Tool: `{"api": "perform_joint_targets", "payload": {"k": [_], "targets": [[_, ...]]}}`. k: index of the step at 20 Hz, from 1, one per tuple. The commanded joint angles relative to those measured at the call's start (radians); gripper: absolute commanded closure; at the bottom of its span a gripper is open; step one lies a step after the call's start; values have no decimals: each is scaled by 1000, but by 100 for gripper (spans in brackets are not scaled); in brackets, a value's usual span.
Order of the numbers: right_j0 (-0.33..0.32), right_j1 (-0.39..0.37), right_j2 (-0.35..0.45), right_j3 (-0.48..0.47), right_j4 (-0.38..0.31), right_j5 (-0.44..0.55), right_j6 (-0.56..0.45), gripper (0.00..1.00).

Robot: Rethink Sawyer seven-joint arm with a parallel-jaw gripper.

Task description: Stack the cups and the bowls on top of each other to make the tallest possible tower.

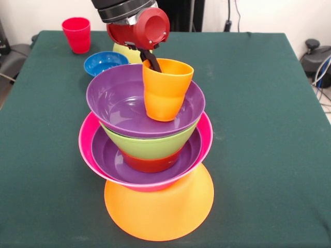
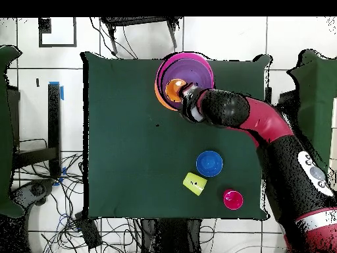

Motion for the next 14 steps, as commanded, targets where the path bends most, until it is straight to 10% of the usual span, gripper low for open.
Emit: {"api": "perform_joint_targets", "payload": {"k": [1, 14], "targets": [[3, 7, -1, -32, -71, 53, -177, 100], [8, -7, -22, -23, -84, 91, -180, 100]]}}
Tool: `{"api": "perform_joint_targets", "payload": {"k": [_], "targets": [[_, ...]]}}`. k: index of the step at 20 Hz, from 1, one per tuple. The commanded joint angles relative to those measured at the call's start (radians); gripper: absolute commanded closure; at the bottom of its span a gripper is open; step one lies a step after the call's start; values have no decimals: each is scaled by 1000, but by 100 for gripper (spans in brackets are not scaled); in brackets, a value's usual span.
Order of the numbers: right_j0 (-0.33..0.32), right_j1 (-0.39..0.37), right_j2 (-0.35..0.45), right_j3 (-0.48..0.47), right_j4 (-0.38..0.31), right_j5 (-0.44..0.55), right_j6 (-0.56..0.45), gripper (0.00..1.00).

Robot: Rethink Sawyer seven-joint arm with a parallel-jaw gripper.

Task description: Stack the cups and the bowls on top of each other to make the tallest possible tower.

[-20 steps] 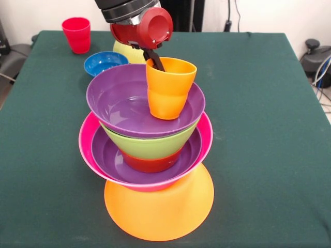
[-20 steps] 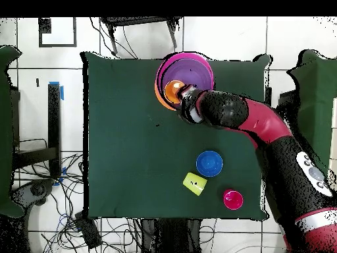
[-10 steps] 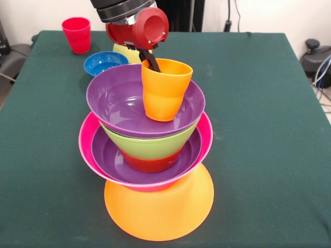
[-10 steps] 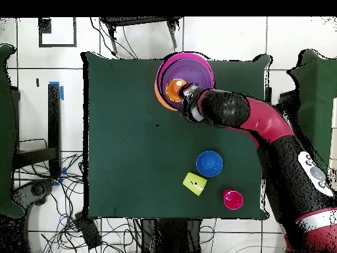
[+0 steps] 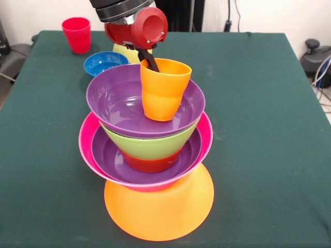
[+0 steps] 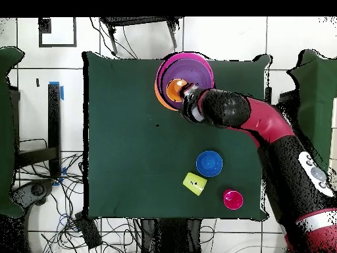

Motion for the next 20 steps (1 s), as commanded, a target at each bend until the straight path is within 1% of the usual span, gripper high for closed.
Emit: {"api": "perform_joint_targets", "payload": {"k": [1, 8, 20], "targets": [[11, -6, -23, -25, -80, 96, -181, 100], [10, -8, -26, -16, -85, 90, -179, 100], [12, -9, -35, -26, -94, 107, -187, 100]]}}
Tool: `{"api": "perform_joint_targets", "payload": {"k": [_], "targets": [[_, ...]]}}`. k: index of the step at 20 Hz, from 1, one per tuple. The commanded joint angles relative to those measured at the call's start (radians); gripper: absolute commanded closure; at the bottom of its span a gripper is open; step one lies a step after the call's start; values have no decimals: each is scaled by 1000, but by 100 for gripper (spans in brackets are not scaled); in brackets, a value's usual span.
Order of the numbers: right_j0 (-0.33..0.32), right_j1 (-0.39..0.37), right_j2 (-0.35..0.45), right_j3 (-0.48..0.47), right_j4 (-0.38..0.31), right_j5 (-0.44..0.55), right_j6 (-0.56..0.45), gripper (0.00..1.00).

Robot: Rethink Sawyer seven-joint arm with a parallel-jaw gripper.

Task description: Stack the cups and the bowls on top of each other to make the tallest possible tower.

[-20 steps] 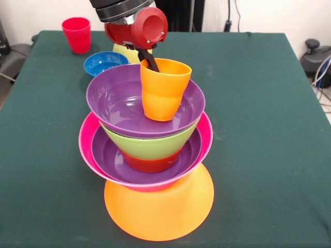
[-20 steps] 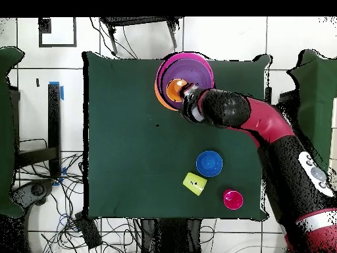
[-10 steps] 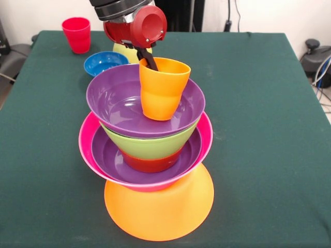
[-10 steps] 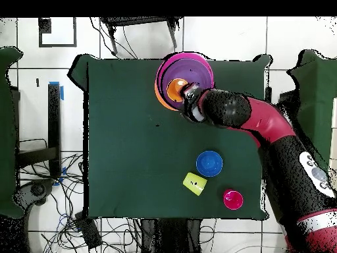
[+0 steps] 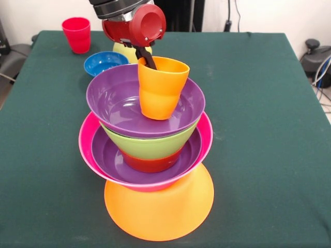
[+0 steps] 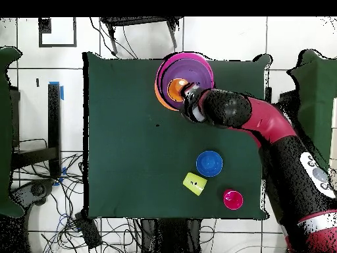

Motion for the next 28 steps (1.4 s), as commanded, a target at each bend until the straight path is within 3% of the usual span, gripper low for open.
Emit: {"api": "perform_joint_targets", "payload": {"k": [1, 21, 22, 28], "targets": [[11, 4, -33, -29, -88, 111, -190, 100], [15, -7, -55, -24, -116, 169, -173, 100], [13, -6, -52, -21, -116, 161, -173, 0], [11, -3, -45, -22, -121, 140, -177, 0]]}}
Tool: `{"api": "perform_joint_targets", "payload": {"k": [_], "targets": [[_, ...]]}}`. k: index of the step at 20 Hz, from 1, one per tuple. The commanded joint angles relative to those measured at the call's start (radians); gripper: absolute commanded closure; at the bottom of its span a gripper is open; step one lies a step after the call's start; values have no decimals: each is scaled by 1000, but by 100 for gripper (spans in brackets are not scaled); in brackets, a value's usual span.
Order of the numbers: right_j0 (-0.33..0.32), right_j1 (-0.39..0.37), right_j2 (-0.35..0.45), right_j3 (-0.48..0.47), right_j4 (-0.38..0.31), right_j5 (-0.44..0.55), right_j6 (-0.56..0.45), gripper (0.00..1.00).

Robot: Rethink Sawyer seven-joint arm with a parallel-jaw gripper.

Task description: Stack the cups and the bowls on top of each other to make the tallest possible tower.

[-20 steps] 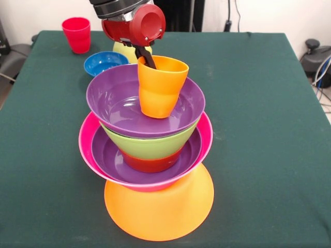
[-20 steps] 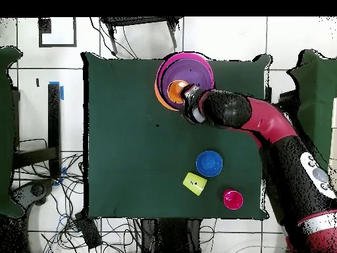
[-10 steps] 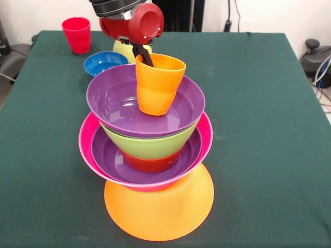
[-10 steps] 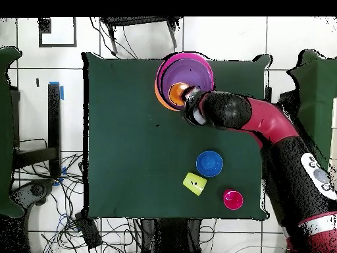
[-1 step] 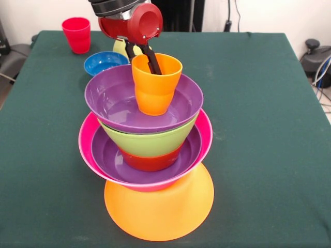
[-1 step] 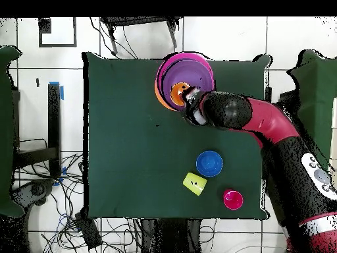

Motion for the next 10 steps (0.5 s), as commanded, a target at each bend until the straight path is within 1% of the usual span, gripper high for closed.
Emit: {"api": "perform_joint_targets", "payload": {"k": [1, 6, 10], "targets": [[11, 10, -37, -22, -80, 95, -179, 0], [13, 11, -37, -30, -69, 116, -173, 0], [-4, -10, -20, 3, -55, 105, -170, 0]]}}
